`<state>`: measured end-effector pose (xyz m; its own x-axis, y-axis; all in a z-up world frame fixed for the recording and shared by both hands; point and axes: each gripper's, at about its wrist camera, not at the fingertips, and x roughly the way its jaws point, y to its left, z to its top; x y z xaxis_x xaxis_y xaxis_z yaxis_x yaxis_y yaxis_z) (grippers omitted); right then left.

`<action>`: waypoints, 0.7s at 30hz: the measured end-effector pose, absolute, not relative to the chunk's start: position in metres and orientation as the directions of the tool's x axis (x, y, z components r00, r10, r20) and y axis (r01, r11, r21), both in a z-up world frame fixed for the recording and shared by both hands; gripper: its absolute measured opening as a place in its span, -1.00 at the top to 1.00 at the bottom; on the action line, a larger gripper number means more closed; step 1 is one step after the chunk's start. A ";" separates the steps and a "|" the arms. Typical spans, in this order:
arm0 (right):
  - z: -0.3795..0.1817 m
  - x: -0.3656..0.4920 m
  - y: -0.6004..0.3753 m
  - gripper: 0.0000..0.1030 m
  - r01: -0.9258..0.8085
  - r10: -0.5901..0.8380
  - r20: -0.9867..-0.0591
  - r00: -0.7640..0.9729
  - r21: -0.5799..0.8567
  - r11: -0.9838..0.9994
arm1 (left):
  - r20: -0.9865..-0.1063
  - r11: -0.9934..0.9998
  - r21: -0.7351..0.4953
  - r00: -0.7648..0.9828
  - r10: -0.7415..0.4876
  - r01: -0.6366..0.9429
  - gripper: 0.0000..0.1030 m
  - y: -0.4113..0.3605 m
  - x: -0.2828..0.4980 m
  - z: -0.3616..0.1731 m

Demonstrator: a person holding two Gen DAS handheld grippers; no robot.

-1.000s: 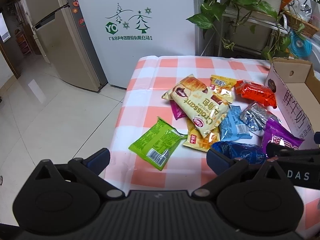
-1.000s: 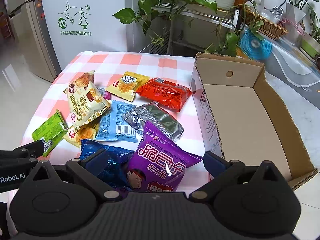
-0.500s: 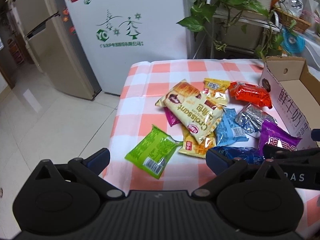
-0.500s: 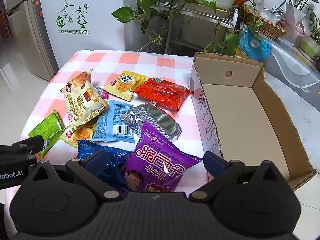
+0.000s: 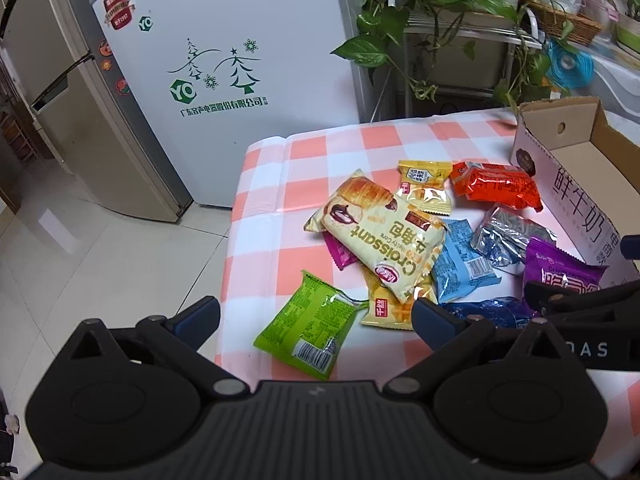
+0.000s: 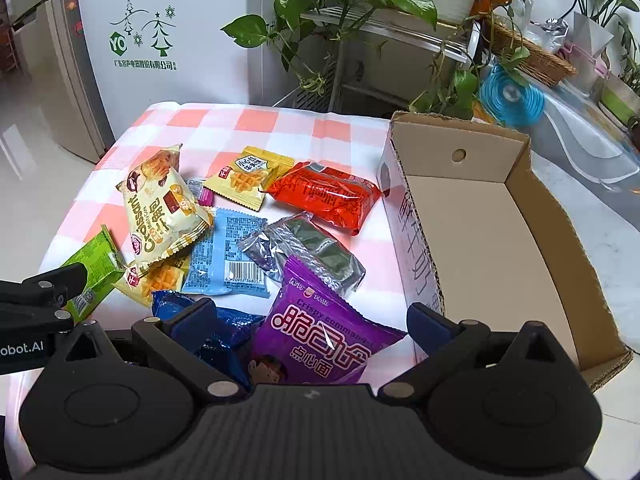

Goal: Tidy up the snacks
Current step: 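Move both grippers over the snack pile toward the packets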

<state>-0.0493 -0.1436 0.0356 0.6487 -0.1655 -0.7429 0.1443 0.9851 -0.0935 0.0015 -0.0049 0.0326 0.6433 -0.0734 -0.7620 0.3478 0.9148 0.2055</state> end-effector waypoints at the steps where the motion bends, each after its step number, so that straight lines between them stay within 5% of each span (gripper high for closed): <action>1: 0.035 -0.049 -0.143 -1.00 0.144 -0.167 -0.742 0.649 -0.096 0.985 | -0.764 0.915 0.203 0.641 -0.075 0.349 -0.96 -0.004 0.003 0.032; 21: 0.032 -0.044 -0.137 -1.00 0.141 -0.191 -0.743 0.642 -0.130 0.981 | -0.768 0.909 0.196 0.634 -0.091 0.368 -0.94 -0.002 0.006 0.027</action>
<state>-0.0438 -0.1365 0.0322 0.6421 -0.1906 -0.7425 0.1410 0.9814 -0.1299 0.0061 -0.0021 0.0274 0.6338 -0.0909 -0.7681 0.3683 0.9087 0.1964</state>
